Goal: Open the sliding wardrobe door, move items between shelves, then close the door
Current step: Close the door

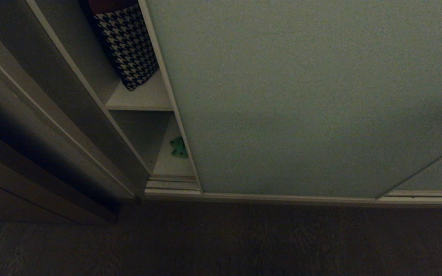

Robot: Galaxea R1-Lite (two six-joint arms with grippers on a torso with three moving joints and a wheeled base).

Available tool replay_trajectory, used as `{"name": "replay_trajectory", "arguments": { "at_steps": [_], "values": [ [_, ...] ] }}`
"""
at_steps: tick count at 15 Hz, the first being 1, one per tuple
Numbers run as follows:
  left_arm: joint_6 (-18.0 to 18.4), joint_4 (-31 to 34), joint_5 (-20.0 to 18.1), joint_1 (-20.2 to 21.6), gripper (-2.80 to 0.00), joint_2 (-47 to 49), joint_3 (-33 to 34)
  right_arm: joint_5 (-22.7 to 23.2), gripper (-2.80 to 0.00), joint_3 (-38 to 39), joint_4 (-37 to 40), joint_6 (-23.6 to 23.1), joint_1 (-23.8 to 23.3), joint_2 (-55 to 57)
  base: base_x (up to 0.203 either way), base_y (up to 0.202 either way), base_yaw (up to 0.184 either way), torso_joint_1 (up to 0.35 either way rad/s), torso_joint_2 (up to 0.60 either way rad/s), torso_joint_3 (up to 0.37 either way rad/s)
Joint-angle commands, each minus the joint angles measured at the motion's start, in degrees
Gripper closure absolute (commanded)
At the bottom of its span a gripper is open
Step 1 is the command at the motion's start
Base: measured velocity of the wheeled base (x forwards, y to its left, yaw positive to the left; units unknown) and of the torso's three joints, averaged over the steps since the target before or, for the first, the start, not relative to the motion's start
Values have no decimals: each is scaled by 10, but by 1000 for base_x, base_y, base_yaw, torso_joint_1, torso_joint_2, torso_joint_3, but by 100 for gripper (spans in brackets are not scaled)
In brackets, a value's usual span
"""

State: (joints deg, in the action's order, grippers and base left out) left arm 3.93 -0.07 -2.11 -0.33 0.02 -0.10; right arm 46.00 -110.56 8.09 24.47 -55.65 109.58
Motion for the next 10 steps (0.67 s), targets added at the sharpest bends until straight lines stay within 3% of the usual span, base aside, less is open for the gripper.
{"name": "replay_trajectory", "arguments": {
  "at_steps": [1,10],
  "values": [
    [0,0,0,0,0,0,0,2,0,-1,-2,1,3,10,0,0,0,0,0,0],
    [0,0,0,0,0,0,0,-7,0,0,-14,1,41,16,0,0,0,0,0,0]
  ]
}}
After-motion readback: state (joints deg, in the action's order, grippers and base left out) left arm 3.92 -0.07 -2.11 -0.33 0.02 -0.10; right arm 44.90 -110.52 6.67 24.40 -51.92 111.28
